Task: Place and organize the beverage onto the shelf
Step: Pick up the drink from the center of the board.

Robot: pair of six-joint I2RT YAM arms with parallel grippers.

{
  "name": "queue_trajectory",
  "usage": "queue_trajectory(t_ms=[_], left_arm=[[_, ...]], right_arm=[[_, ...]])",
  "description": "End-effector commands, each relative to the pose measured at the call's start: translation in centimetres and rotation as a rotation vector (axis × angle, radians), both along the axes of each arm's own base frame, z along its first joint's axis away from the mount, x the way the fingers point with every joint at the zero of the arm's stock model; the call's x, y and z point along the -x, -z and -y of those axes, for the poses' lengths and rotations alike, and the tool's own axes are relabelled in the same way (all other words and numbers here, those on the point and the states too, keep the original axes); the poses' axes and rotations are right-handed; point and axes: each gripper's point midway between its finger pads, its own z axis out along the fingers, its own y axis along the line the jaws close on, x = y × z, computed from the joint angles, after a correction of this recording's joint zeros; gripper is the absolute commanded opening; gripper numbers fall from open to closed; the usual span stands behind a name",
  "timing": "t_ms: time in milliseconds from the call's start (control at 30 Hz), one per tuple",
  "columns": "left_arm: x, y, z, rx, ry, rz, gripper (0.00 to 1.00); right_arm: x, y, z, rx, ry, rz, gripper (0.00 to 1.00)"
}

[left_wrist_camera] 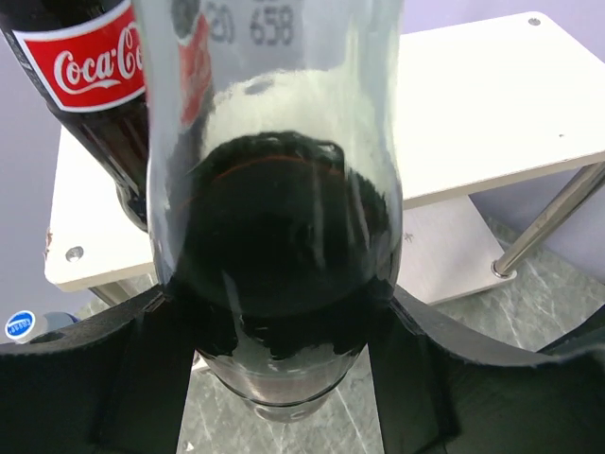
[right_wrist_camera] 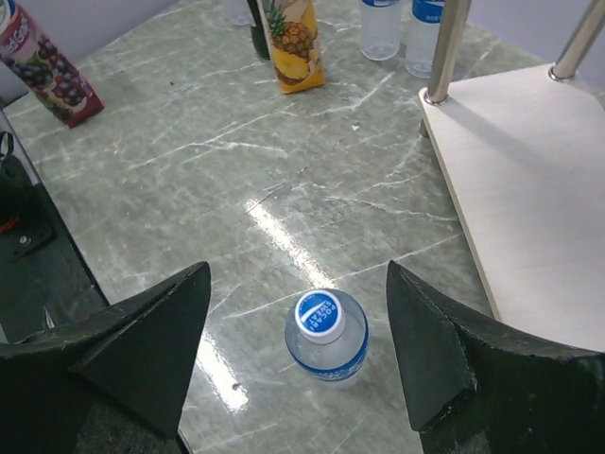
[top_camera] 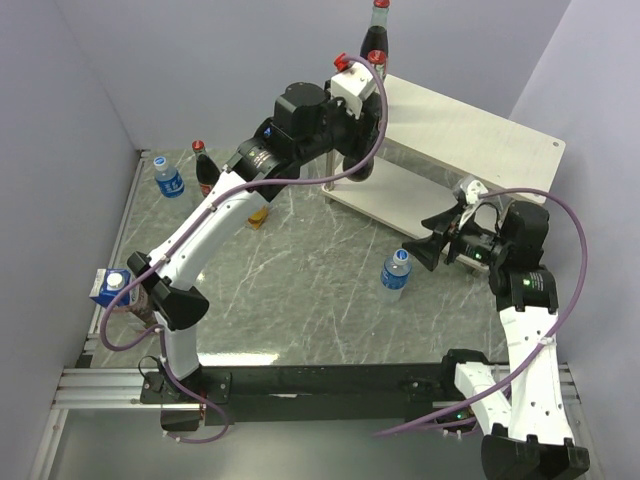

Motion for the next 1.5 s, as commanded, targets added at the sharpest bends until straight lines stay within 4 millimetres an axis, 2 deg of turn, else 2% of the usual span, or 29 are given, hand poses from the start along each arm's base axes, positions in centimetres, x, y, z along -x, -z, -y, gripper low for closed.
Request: queue_trajectory(t_ms=[0,33,67,133,233,267,300,333,367,433,500,533,633,667,833,1133,1467], left_arm=[[2.8,-13.4,-2.5,0.300,0.016,0.271,0.00],[3.6,-14.0,-2.8,0.319,0.034,0.268,0.00],[3.7,-13.4,-2.6,0.316,0.042,0.250,0.00],[4.6,-13.6,-2.8,0.342,0.068,0.229,0.00],[6.1,-13.8,-3.6,0.378,0.092,0.192,0.00],[7.1,-14.6,-4.3,0.399,0.101,0.197,0.00],[7.1,-13.9,-4.3,0.396,0.105,0.176,0.00],[7.9,-14.5,-4.9,0.422,0.112,0.166,0.00],[8.3,-14.5,-5.0,0.430,0.118,0.155,0.00],[8.9,-14.4,-5.4,0.450,0.126,0.127,0.00],[9.3,-14.1,-5.5,0.457,0.134,0.106,0.00],[9.6,-14.3,-5.8,0.471,0.135,0.096,0.00],[10.2,-14.7,-6.3,0.499,0.137,0.079,0.00],[10.4,-14.8,-6.5,0.508,0.135,0.075,0.00],[11.4,-16.0,-7.7,0.567,0.137,0.077,0.00],[11.7,-16.2,-7.0,0.588,0.158,0.052,0.00],[11.6,-15.8,-6.6,0.583,0.159,0.040,0.00]], right_arm=[[0.8,0.0,-0.5,0.027,-0.080,0.073,0.81],[0.7,0.2,-0.6,0.035,-0.098,0.111,0.81],[0.8,0.2,-0.9,0.035,-0.117,0.136,0.82],[0.8,-0.1,-1.4,0.027,-0.140,0.179,0.82],[0.7,-2.6,-2.4,0.009,-0.175,0.263,0.82],[-0.1,-4.5,-2.5,-0.005,-0.177,0.296,0.82],[-0.4,-5.6,-2.8,-0.026,-0.177,0.298,0.82],[-1.1,-7.6,-3.1,-0.055,-0.168,0.303,0.82],[-1.9,-8.5,-3.0,-0.062,-0.136,0.305,0.82],[-1.9,-10.5,-5.3,-0.081,-0.172,0.303,0.82],[-2.7,-11.4,-6.4,-0.087,-0.130,0.301,0.83],[-2.2,-12.0,-8.0,-0.112,-0.162,0.296,0.83],[-3.4,-12.7,-8.8,-0.140,-0.073,0.297,0.83],[-3.2,-12.7,-9.4,-0.148,-0.072,0.298,0.84],[-4.5,-12.6,-9.9,-0.175,0.044,0.298,0.84],[-6.0,-14.1,-12.5,-0.143,0.120,0.314,0.84],[-7.7,-14.5,-13.6,-0.140,0.164,0.288,0.77]])
